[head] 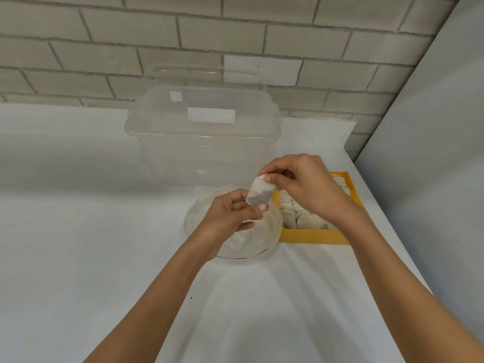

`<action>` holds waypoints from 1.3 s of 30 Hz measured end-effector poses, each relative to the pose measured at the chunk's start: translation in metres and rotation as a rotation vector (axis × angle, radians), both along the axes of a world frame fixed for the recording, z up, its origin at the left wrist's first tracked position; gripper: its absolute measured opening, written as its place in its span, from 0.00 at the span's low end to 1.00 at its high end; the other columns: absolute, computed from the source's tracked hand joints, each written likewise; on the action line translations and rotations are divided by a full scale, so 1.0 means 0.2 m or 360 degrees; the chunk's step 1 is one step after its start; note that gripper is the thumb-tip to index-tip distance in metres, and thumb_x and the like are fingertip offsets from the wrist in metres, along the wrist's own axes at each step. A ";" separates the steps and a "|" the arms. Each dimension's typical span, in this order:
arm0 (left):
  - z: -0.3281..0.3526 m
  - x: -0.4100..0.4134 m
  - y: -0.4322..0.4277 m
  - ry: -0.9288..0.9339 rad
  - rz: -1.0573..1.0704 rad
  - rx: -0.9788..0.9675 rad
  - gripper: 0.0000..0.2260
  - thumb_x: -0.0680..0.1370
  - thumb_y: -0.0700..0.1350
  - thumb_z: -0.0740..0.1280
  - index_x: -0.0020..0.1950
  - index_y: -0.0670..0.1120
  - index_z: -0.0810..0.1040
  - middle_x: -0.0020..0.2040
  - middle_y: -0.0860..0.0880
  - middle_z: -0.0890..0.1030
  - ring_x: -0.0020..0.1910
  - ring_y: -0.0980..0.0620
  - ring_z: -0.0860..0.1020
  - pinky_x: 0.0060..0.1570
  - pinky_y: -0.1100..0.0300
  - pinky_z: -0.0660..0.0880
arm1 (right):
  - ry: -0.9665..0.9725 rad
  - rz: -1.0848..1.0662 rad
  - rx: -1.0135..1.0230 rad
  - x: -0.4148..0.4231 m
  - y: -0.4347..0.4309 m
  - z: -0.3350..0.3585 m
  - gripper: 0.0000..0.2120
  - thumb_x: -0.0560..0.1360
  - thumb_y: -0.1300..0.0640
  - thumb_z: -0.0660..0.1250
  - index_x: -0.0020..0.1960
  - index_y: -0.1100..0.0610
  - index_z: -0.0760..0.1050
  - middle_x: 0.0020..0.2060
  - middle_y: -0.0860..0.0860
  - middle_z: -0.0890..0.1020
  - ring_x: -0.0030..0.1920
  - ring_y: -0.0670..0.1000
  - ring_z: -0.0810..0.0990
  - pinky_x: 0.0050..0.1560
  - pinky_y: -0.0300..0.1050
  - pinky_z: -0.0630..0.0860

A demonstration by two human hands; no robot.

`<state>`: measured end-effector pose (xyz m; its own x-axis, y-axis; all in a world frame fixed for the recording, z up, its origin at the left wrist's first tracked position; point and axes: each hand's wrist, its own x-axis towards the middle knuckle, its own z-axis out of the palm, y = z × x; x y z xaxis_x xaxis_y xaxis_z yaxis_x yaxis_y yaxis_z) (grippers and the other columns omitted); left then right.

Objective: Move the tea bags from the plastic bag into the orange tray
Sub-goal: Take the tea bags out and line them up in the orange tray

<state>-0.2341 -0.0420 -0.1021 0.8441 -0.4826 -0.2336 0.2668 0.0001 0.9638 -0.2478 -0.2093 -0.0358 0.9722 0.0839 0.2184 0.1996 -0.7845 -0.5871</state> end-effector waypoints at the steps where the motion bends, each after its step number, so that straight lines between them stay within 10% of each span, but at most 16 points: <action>1: 0.00 0.00 -0.02 -0.0042 -0.0007 0.0028 0.07 0.73 0.44 0.73 0.49 0.47 0.80 0.53 0.41 0.83 0.48 0.53 0.82 0.51 0.59 0.77 | -0.0003 0.0006 -0.0041 0.00 -0.02 0.01 0.07 0.75 0.60 0.69 0.50 0.54 0.84 0.40 0.45 0.82 0.36 0.32 0.76 0.43 0.24 0.70; 17: 0.03 -0.05 -0.50 -0.0393 -0.0269 0.0260 0.08 0.74 0.41 0.71 0.52 0.47 0.81 0.45 0.52 0.82 0.42 0.58 0.78 0.40 0.61 0.75 | 0.0200 -0.0313 -0.0275 -0.22 -0.65 0.03 0.06 0.76 0.62 0.67 0.47 0.56 0.82 0.28 0.38 0.76 0.30 0.42 0.77 0.35 0.24 0.68; 26: 0.00 -0.10 -0.56 -0.0405 -0.0261 0.0361 0.07 0.75 0.42 0.70 0.52 0.49 0.81 0.49 0.49 0.83 0.43 0.57 0.80 0.42 0.61 0.76 | 0.0653 -0.0290 -0.0679 -0.16 -0.90 -0.32 0.07 0.77 0.62 0.64 0.45 0.54 0.80 0.49 0.54 0.81 0.49 0.52 0.78 0.50 0.45 0.76; 39: -0.06 -0.13 -0.60 -0.0427 -0.0212 0.0445 0.06 0.75 0.42 0.70 0.50 0.50 0.82 0.45 0.52 0.83 0.42 0.55 0.79 0.43 0.60 0.75 | 0.0468 -0.0409 -0.0948 -0.14 -0.87 -0.46 0.10 0.79 0.63 0.59 0.56 0.61 0.77 0.55 0.58 0.71 0.45 0.59 0.78 0.47 0.51 0.77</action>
<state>-0.2600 -0.1623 -0.1138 0.8275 -0.5408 -0.1512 -0.0144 -0.2895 0.9571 -0.2761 -0.3824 -0.1269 0.9889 -0.1325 -0.0676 -0.1357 -0.9897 -0.0452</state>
